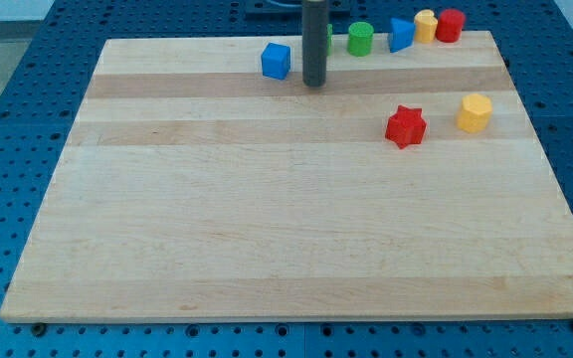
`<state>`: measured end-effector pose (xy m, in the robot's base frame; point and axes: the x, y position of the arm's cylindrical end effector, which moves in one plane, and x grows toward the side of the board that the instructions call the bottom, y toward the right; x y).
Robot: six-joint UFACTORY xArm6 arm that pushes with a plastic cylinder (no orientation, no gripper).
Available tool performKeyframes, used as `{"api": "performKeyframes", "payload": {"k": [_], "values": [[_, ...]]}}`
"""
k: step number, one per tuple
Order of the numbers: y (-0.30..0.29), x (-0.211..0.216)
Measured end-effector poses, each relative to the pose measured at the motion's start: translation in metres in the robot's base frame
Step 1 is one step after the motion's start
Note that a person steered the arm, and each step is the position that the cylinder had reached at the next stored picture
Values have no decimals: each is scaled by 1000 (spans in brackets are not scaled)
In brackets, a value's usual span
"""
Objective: Slide the blue cube to left and up
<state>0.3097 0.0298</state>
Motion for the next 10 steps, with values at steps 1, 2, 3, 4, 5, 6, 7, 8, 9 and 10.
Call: {"api": "performKeyframes", "payload": {"k": [1,2,3,4,5,6,7,8,9,10], "values": [[-8,11],[-32,10],[-42,10],[-51,9],[-56,-24],[-56,-32],[-56,-38],[-56,-38],[-56,-48],[-56,-75]]}}
